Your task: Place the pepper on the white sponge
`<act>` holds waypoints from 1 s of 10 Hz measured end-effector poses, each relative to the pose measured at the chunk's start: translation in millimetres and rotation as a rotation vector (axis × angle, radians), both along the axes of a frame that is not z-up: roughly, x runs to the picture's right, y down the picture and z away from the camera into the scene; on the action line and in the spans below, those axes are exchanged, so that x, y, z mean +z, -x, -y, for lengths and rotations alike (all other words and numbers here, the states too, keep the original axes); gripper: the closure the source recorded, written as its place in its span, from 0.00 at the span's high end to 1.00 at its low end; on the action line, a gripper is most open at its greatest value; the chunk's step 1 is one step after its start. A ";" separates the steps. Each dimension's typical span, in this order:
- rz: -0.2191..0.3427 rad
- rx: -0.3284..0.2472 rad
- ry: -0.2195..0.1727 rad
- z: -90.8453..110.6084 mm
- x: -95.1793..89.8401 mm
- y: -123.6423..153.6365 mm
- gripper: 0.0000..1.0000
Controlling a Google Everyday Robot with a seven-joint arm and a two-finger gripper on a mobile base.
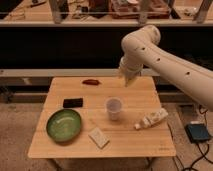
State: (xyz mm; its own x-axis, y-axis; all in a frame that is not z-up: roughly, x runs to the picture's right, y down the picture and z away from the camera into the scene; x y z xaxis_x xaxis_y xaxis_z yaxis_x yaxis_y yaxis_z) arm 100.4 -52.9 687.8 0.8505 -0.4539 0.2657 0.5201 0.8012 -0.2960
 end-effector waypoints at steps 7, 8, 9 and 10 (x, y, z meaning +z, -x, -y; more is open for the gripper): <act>0.071 0.086 -0.050 13.3 71.0 26.0 0.80; 0.080 0.111 -0.074 14.9 94.4 27.1 0.80; 0.082 0.142 -0.097 20.4 119.6 27.6 0.80; 0.086 0.161 -0.111 25.2 132.6 29.1 0.80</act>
